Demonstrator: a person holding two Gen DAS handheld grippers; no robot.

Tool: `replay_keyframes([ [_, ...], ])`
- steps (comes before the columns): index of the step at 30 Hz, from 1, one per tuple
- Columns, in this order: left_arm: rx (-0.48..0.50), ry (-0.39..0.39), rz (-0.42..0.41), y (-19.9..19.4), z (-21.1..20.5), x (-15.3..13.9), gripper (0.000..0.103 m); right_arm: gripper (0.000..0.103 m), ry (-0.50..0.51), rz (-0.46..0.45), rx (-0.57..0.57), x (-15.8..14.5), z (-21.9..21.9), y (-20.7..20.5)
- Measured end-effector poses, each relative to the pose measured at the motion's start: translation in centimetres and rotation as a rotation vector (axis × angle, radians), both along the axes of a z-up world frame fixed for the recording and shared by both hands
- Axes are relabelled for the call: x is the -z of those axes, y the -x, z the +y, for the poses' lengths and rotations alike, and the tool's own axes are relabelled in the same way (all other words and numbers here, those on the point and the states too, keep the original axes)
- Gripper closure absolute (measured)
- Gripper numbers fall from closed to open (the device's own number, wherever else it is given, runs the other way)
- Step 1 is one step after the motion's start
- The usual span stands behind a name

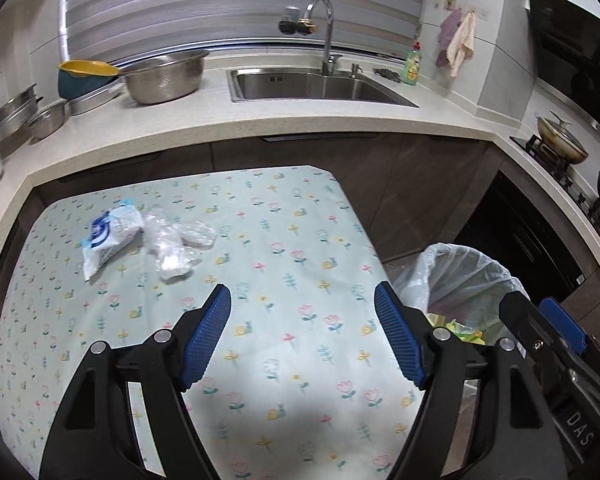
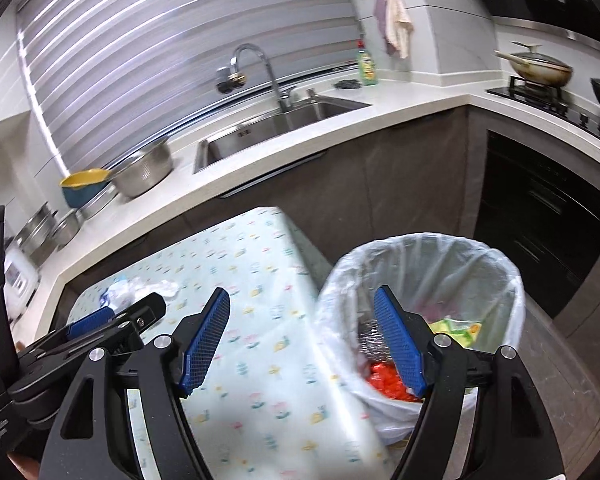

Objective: Collect trash
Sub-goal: 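Grasp the blue wet-wipes pack with the left gripper while the right grasps the clear plastic bag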

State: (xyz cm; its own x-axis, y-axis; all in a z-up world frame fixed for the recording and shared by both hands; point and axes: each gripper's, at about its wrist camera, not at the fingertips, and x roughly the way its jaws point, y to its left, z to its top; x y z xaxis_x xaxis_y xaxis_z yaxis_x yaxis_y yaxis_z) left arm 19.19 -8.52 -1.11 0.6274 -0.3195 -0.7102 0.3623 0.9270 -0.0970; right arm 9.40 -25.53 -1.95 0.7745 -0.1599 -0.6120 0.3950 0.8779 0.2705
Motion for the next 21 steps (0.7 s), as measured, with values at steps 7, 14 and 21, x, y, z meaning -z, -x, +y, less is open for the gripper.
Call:
replay_keyframes([
  [7,-0.071,0.001,0.003,-1.4,4.4,0.2,0.033,0.031,0.011,0.013,-0.077,-0.1,4.3,-2.4],
  [14,-0.138,0.008,0.009,-2.7,9.0,0.6,0.033,0.031,0.024,0.032,-0.153,0.2,8.7,-4.7],
  [21,-0.205,0.005,0.02,-4.6,13.7,1.7,0.033,0.031,0.035,0.061,-0.218,1.1,12.7,-7.4],
])
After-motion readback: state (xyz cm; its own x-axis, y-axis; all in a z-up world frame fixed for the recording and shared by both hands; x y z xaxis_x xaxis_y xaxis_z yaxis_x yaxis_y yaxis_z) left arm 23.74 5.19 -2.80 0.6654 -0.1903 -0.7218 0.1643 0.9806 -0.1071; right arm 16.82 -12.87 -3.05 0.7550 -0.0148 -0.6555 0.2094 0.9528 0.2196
